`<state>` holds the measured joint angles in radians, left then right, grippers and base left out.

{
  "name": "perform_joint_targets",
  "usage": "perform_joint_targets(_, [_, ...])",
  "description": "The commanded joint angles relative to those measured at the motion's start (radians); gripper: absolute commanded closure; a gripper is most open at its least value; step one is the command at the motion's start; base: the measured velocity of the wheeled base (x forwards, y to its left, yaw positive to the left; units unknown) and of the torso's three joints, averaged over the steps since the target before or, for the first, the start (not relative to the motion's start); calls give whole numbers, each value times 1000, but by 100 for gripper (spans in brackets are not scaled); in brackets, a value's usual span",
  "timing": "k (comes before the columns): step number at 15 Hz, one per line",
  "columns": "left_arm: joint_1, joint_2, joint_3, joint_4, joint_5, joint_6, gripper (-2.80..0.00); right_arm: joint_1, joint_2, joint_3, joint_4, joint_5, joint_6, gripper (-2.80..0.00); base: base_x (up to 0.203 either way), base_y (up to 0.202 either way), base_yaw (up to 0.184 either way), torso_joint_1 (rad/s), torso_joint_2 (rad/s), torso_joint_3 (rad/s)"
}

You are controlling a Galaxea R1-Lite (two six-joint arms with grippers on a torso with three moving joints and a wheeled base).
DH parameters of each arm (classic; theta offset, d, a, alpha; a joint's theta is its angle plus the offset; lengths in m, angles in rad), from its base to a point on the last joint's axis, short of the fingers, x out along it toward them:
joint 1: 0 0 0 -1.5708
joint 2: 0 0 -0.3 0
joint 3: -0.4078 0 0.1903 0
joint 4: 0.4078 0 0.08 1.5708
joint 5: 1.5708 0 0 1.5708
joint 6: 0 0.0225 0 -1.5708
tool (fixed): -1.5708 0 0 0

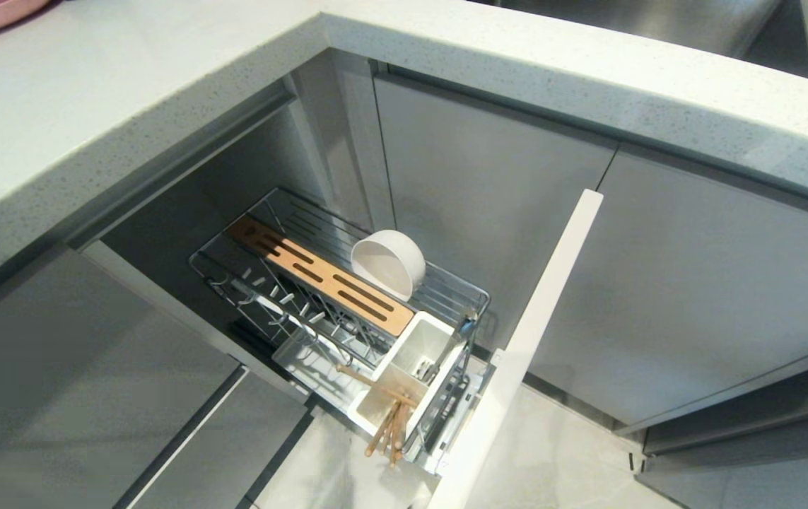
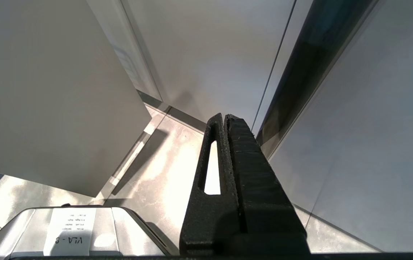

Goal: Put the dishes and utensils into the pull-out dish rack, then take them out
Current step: Take the plate out of the cupboard

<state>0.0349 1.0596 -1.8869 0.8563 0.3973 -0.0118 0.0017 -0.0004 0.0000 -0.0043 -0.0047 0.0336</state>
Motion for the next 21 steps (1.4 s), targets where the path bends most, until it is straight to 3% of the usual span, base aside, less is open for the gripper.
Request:
perform_joint_targets(1, [-7, 141, -43, 28, 43, 129, 0, 0, -4, 2, -2, 0, 0, 0, 0, 0, 0, 0, 0, 0])
perform_joint_targets(4, [-69, 209, -46, 69, 169, 200, 0, 1, -4, 2, -1, 0, 0, 0, 0, 0, 0, 0, 0, 0])
perform_joint_targets(6, [-111, 246, -46, 93, 219, 220, 0, 1, -4, 2, -1, 0, 0, 0, 0, 0, 0, 0, 0, 0])
perform_joint_targets(12, [-221, 312, -44, 100, 323, 222, 0, 0, -4, 2, -1, 0, 0, 0, 0, 0, 0, 0, 0, 0])
perform_joint_targets(16, [-312, 365, -43, 127, 435, 212, 0, 1, -4, 2, 0, 0, 0, 0, 0, 0, 0, 0, 0, 0])
perform_joint_targets(21, [-340, 405, -43, 129, 440, 157, 0, 0, -4, 2, -1, -1, 0, 0, 0, 0, 0, 0, 0, 0])
